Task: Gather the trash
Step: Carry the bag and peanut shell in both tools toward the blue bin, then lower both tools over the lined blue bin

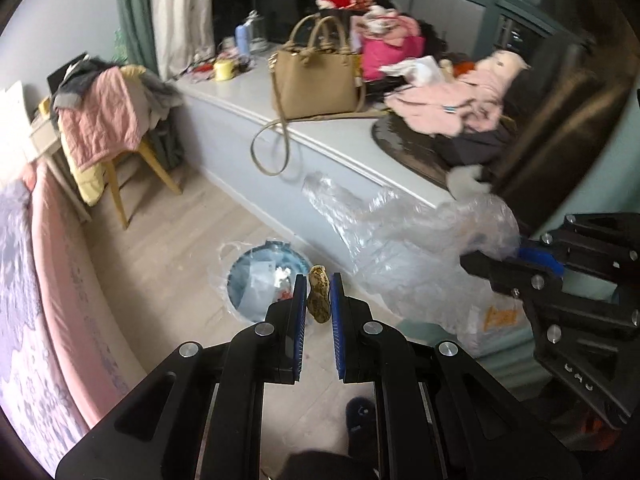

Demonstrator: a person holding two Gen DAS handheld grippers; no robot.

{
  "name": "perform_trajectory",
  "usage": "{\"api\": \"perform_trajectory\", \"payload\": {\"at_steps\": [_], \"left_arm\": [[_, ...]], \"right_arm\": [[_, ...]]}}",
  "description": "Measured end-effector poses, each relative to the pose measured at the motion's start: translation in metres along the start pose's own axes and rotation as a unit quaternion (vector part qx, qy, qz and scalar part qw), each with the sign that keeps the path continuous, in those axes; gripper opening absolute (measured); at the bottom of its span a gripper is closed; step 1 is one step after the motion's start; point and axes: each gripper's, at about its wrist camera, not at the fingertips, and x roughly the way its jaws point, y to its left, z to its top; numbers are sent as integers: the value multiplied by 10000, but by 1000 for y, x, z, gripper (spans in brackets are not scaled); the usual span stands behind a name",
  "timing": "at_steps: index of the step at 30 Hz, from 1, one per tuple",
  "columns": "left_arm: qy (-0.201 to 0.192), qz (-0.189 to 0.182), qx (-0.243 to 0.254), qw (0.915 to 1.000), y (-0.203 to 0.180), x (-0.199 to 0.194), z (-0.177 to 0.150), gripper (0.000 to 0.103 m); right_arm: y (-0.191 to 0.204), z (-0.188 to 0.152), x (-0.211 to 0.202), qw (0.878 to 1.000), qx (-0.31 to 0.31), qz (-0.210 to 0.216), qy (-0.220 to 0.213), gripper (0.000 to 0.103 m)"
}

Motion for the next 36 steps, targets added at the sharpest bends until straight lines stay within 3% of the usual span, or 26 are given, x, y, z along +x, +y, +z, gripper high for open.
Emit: {"api": "perform_trajectory", "payload": {"at_steps": [5, 10, 17, 25, 36], "left_arm": [[213, 195, -230, 9993, 30, 35, 23, 11], [353, 359, -132, 9986, 70, 83, 46, 11], [541, 206, -54, 9983, 116, 157, 67, 11], [1204, 33, -498, 9915, 144, 258, 45, 11], [1742, -40, -833, 9812, 152, 407, -12, 11]], "right_arm": [[-12, 41, 42, 9996, 7, 281, 97, 7], [-16, 77, 100, 9987, -55, 356, 357, 7], [-11, 108, 174, 9975, -175, 333, 595, 7], [-21, 93, 291, 9916, -145, 524, 1172, 7], [-43, 31, 425, 9824, -277, 885, 1622, 7]]}}
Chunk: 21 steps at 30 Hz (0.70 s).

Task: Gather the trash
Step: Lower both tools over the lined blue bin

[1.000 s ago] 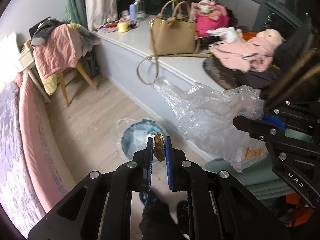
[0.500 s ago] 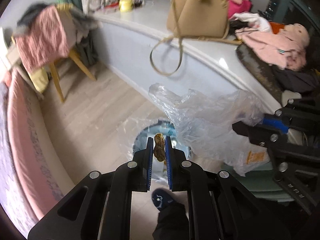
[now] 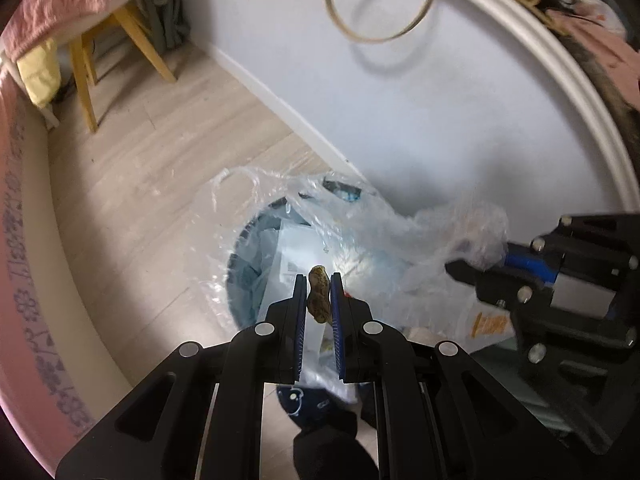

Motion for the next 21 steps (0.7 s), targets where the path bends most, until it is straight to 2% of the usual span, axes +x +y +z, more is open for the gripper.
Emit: {"api": "perform_trajectory", "payload": {"at_steps": [11, 17, 21], "left_arm": [[152, -78, -155, 9997, 16, 116, -11, 11], [189, -61, -283, 9994, 33, 156, -16, 11], [219, -98, -185, 9995, 35, 174, -18, 11]], "right_arm": [[-14, -11, 117, 10000, -6, 27, 62, 7], [-17, -13, 156, 9998, -129, 47, 124, 7], [-19, -21, 170, 9996, -208, 70, 160, 7]]}}
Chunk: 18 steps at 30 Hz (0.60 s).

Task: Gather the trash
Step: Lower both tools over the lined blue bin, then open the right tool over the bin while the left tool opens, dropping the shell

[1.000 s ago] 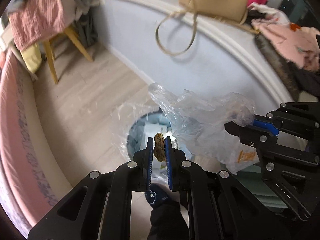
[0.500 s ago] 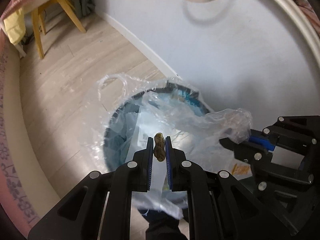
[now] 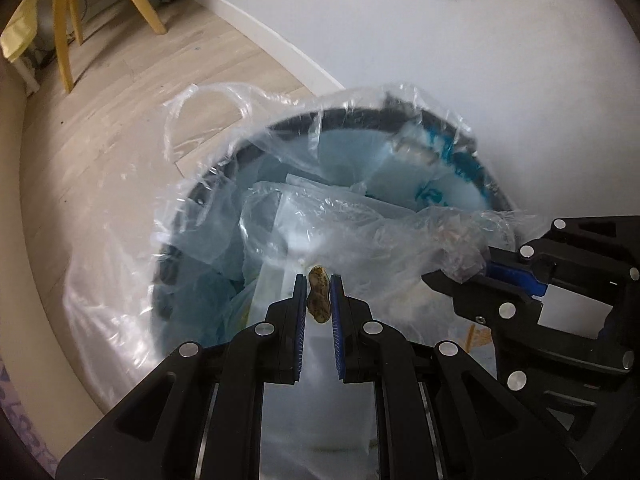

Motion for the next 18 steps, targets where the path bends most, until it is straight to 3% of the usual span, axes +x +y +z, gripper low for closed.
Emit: {"api": "perform_trajectory", "payload": {"at_steps": [13, 15, 18], "left_arm": [[175, -33, 48, 9998, 1, 23, -9, 12], [151, 97, 102, 9998, -2, 20, -9, 33], [100, 235, 69, 9996, 2, 13, -6, 44]], "right_arm": [[2, -7, 24, 9996, -177, 132, 150, 7], [1, -6, 24, 9996, -223, 1, 171, 7], [-3, -6, 23, 9996, -201, -134, 128, 14]]}}
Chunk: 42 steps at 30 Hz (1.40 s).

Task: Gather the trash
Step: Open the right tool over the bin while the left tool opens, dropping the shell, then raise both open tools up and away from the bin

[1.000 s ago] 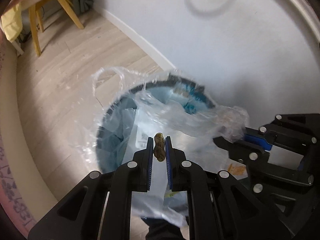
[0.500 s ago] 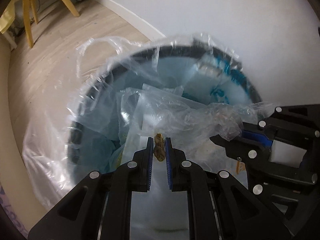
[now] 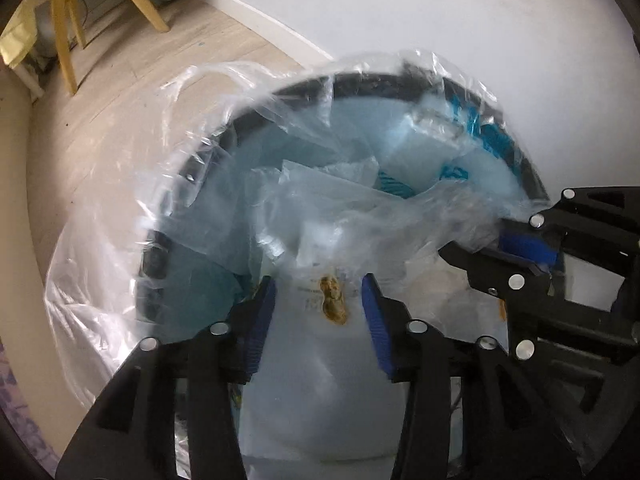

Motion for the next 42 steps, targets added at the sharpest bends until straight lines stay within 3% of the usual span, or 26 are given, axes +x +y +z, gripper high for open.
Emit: {"api": "perform_trajectory", "payload": {"at_steps": [1, 3, 5, 10, 15, 21, 28, 33, 42], "left_arm": [[17, 16, -4, 10000, 0, -1, 0, 46], [30, 155, -65, 9999, 4, -5, -1, 64], [7, 150, -152, 9998, 10, -11, -3, 69], [-12, 153, 5, 9999, 6, -20, -6, 79], [-108, 285, -62, 9995, 1, -33, -11, 92], [-204, 377, -203, 9989, 1, -53, -19, 96], [-317, 502, -295, 9978, -5, -78, -18, 97], [-553, 654, -352, 9957, -15, -111, -13, 97], [-716, 610, -596, 9938, -20, -177, 0, 97]], "right_arm": [[-4, 0, -2, 10000, 37, -54, -36, 23], [-11, 0, -7, 9997, 121, -175, -77, 39], [-20, -1, -14, 9995, 231, -196, -126, 69], [-17, -4, -33, 9995, -16, -184, -262, 92], [-20, -12, -46, 9990, 26, -259, -352, 92], [-18, -16, -68, 9982, 44, -376, -473, 92], [-11, -13, -91, 9971, -23, -479, -589, 96], [-11, -11, -113, 9964, 54, -502, -677, 96], [-14, 1, -169, 9951, 283, -584, -749, 96]]}}
